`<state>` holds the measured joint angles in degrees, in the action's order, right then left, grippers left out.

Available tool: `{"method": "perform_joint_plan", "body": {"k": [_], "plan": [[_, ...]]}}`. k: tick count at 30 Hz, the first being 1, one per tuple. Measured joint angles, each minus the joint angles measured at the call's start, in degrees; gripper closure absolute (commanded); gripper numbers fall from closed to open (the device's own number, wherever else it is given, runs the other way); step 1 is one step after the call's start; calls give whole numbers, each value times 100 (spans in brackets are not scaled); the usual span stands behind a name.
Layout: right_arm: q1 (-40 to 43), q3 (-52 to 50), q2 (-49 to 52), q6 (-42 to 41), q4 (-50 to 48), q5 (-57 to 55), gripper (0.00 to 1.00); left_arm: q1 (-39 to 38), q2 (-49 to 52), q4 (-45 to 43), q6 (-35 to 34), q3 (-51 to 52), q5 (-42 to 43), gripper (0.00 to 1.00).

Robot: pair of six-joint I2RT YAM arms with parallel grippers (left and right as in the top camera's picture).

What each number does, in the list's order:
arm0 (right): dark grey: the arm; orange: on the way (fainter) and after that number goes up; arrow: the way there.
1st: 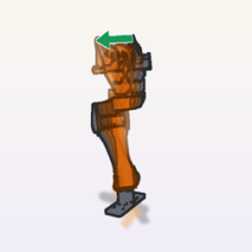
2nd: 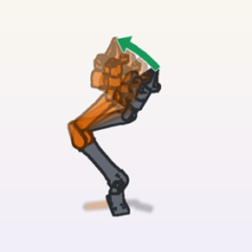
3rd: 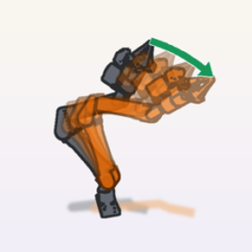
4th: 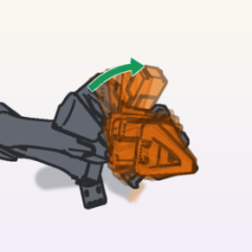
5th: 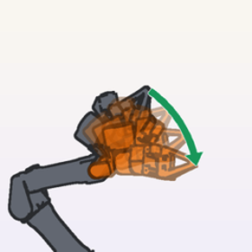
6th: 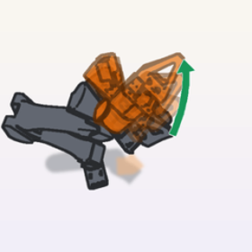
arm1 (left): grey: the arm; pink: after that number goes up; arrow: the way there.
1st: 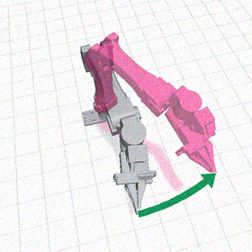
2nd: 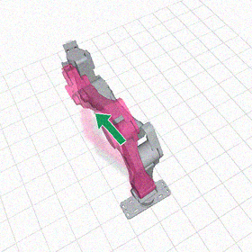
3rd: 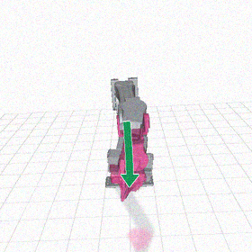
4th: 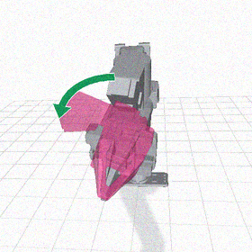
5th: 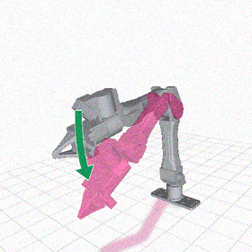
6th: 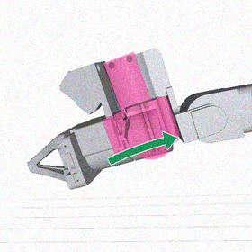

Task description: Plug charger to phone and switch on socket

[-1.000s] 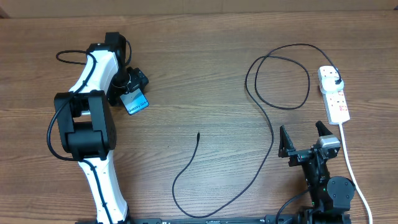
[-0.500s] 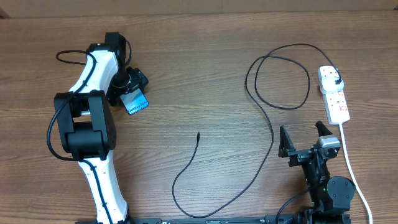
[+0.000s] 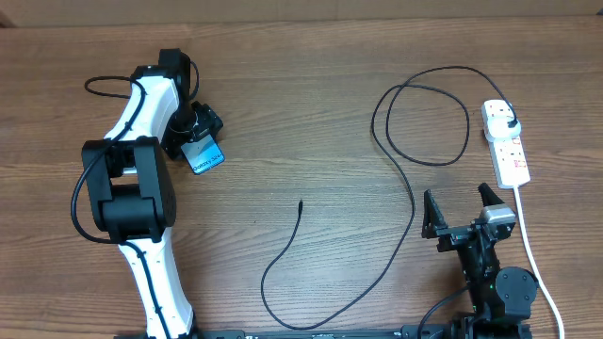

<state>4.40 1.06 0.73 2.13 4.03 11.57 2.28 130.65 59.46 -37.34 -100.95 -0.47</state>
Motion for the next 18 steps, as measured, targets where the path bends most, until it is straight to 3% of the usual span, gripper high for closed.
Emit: {"method": "perform_joint_plan", "body": {"k": [18], "plan": [[0,0,0,2,2,2,0,0,0,4,0,0,-11,19]]}}
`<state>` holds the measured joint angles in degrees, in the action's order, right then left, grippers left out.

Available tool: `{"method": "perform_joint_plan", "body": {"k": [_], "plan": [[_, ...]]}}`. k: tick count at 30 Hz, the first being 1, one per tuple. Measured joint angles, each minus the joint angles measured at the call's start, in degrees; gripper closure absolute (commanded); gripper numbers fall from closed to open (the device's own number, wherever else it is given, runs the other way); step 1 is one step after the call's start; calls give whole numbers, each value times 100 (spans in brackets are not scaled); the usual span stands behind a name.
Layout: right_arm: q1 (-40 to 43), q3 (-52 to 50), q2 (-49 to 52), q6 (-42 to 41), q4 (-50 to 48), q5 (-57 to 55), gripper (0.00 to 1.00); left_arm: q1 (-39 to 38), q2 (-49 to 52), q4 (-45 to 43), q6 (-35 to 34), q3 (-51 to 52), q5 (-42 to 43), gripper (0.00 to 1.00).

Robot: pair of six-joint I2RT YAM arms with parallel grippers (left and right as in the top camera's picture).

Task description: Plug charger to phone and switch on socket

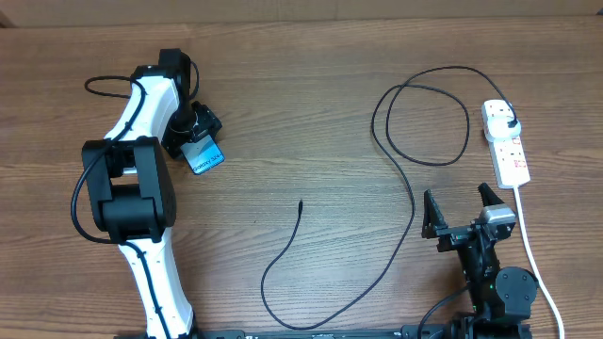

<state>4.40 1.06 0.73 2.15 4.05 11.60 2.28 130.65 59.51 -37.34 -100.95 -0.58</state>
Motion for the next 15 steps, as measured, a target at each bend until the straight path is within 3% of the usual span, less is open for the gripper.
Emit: {"method": "perform_joint_plan", "body": {"k": [7,12,15], "plan": [[0,0,0,-4,0,0,0,-2,0,0,0,-2,-9,33],[0,0,0,-2,-2,-2,0,-2,0,0,2,-2,-11,35],[0,0,0,-2,0,-2,0,-2,0,0,2,-2,-11,41]]}}
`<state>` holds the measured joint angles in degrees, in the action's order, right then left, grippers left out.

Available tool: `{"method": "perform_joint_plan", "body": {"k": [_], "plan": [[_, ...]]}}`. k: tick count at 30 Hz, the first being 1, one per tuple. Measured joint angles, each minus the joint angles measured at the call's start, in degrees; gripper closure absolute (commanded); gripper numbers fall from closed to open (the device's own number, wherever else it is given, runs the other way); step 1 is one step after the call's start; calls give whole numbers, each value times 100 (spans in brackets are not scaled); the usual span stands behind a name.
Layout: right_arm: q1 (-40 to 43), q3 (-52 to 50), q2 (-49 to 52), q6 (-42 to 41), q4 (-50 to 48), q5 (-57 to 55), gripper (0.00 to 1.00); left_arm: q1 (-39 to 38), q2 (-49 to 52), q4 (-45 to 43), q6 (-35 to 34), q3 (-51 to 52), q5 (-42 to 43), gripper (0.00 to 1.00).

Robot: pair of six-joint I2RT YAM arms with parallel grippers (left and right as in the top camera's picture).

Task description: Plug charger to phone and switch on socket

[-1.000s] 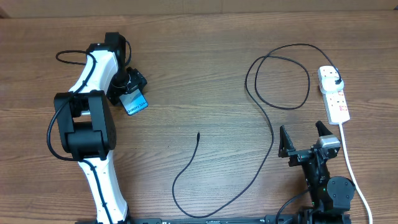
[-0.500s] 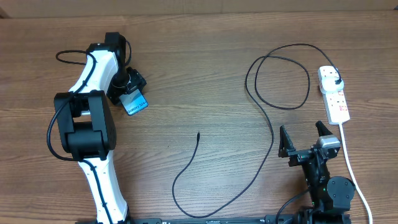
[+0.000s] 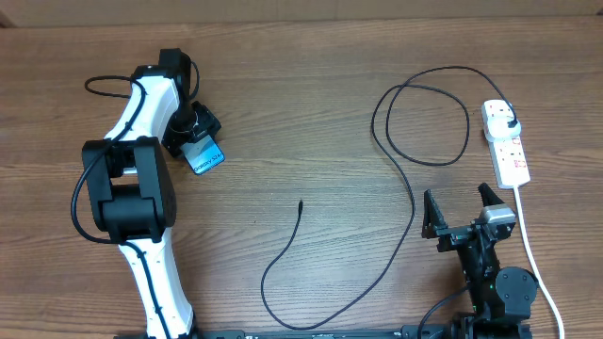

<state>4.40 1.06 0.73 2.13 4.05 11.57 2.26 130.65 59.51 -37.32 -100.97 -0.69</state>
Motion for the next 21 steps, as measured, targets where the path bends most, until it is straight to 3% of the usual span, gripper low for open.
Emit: {"method": "perform_joint_plan", "body": {"k": [9,12,14,21], "plan": [[0,0,0,0,0,2,0,0,0,4,0,0,0,66],[0,0,0,-2,0,2,0,0,0,4,0,0,0,87],[0,0,0,-2,-2,2,0,0,0,4,0,0,0,96],[0,0,0,-2,0,2,0,0,2,4,0,0,0,96]]}}
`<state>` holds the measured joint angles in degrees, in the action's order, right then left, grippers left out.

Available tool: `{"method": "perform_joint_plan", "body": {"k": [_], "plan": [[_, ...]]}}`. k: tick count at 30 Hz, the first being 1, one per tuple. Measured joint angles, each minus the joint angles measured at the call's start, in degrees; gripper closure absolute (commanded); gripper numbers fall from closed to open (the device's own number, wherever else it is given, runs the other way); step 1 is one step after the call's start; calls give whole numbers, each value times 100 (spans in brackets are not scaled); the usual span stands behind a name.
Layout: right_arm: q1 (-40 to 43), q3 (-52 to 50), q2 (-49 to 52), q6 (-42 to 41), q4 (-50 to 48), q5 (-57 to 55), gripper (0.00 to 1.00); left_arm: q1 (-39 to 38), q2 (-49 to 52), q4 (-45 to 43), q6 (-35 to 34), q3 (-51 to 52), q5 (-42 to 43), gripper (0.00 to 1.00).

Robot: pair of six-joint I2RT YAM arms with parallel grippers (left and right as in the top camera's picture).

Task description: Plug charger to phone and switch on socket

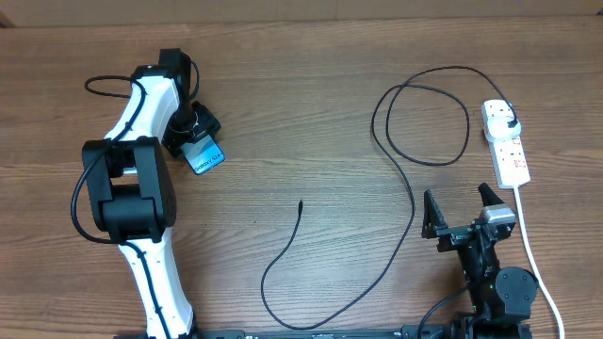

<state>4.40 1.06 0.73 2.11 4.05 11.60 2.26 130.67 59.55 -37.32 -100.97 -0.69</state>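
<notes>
A blue phone (203, 155) lies on the wooden table at the left, with my left gripper (192, 135) down on its upper end; whether the fingers are shut on it cannot be told from above. The black charger cable (412, 202) runs from the plug in the white socket strip (506, 147) at the right, loops, and ends with its free connector tip (300, 203) on the table centre. My right gripper (462, 207) stands open near the front right, apart from cable and strip, holding nothing.
The strip's white lead (533, 259) trails down the right side toward the front edge, close beside the right arm's base (495, 287). The left arm's white body (141, 235) covers the table's left front.
Through all the earlier moments the left gripper stayed on the blue phone's upper end and the right gripper stood open at the front right. The cable and socket strip kept their places.
</notes>
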Motion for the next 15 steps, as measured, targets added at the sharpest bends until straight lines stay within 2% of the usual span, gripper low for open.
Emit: {"method": "perform_joint_plan", "body": {"k": [15], "plan": [[0,0,0,0,0,2,0,2,9,90,0,-42,35,96]]}}
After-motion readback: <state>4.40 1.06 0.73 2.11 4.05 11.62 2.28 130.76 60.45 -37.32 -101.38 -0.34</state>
